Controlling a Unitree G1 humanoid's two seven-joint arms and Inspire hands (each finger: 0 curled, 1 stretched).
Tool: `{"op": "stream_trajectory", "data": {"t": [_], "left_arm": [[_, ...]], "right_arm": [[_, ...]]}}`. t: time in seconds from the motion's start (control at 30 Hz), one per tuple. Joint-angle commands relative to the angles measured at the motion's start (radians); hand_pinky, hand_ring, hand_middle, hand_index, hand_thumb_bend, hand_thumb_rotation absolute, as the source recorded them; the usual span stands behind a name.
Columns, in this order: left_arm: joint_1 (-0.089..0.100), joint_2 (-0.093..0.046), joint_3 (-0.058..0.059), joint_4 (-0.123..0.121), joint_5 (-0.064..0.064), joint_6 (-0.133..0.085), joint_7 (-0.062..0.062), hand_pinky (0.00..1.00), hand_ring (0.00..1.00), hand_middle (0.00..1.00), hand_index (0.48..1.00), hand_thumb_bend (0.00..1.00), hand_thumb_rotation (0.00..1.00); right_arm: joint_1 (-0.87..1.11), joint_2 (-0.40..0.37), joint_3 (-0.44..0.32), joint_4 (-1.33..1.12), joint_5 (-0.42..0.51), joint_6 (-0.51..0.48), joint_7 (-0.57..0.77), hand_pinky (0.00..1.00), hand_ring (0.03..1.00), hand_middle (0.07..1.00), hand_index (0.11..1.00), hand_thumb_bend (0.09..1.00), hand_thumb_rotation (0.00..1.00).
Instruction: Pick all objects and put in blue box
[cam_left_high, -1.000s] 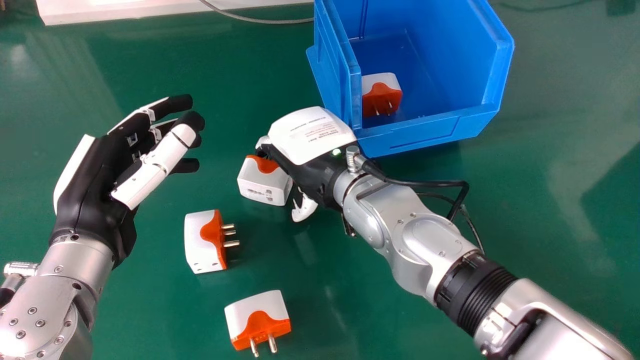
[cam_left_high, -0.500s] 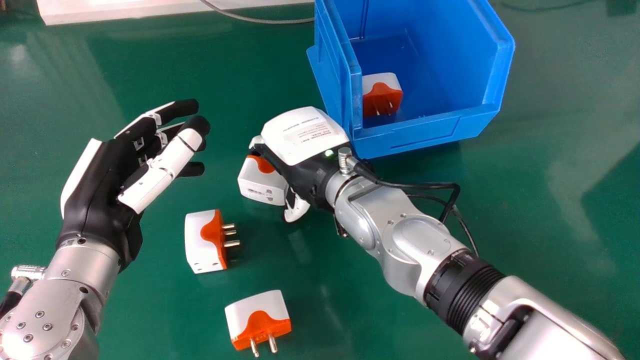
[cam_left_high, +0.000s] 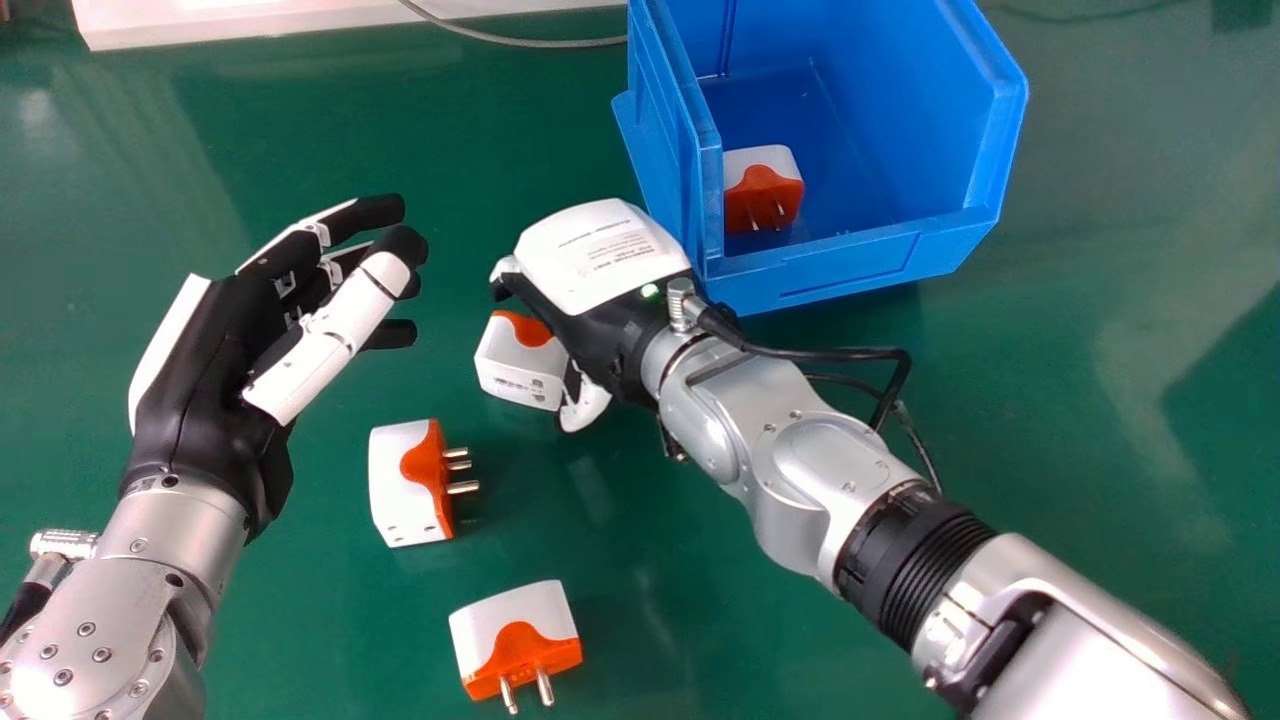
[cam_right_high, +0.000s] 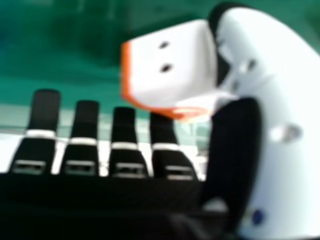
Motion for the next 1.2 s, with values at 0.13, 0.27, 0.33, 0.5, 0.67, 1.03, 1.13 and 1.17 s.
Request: {"op": "stream_trajectory", "data": {"t": [0.13, 0.27, 0.33, 0.5, 0.67, 1.03, 1.13, 1.17], "left_arm": [[0.009, -0.009, -0.005, -0.039, 0.003, -0.001, 0.007, 0.71, 0.79, 0.78, 0.804, 0.54, 0.52], [0.010, -0.012, -0.007, -0.046, 0.003, 0.005, 0.010, 0.71, 0.79, 0.78, 0.805, 0.54, 0.52], [0.012, -0.015, -0.009, -0.053, 0.003, 0.008, 0.012, 0.71, 0.79, 0.78, 0.804, 0.54, 0.52], [0.016, -0.021, -0.011, -0.057, 0.002, 0.007, 0.015, 0.71, 0.79, 0.78, 0.805, 0.55, 0.53], [0.020, -0.028, -0.014, -0.066, 0.001, 0.008, 0.019, 0.71, 0.79, 0.77, 0.804, 0.55, 0.53], [0.026, -0.035, -0.017, -0.096, -0.001, 0.029, 0.023, 0.71, 0.79, 0.77, 0.804, 0.56, 0.54], [0.028, -0.038, -0.018, -0.104, -0.001, 0.034, 0.025, 0.71, 0.79, 0.77, 0.805, 0.56, 0.54], [0.029, -0.040, -0.019, -0.107, -0.001, 0.035, 0.026, 0.71, 0.79, 0.77, 0.805, 0.55, 0.54]], "right_arm": [[-0.057, 0.019, -0.005, 0.022, 0.013, -0.006, -0.008, 0.68, 0.806, 0.841, 0.789, 0.532, 0.00], [-0.061, 0.022, -0.001, 0.026, 0.012, -0.004, -0.004, 0.68, 0.807, 0.841, 0.790, 0.529, 0.00], [-0.059, 0.022, -0.001, 0.020, 0.012, -0.003, 0.000, 0.68, 0.807, 0.841, 0.790, 0.530, 0.00], [-0.054, 0.027, -0.003, 0.022, 0.016, -0.005, 0.002, 0.68, 0.808, 0.842, 0.790, 0.528, 0.00], [-0.054, 0.027, 0.000, 0.034, 0.017, -0.013, 0.002, 0.67, 0.808, 0.842, 0.790, 0.509, 0.00], [-0.044, 0.025, 0.013, 0.024, 0.008, -0.011, 0.004, 0.64, 0.797, 0.835, 0.780, 0.481, 0.00], [-0.042, 0.023, 0.017, 0.025, 0.006, -0.011, 0.002, 0.64, 0.794, 0.831, 0.773, 0.509, 0.00], [-0.042, 0.022, 0.019, 0.025, 0.005, -0.011, 0.002, 0.64, 0.793, 0.831, 0.771, 0.514, 0.00]]}}
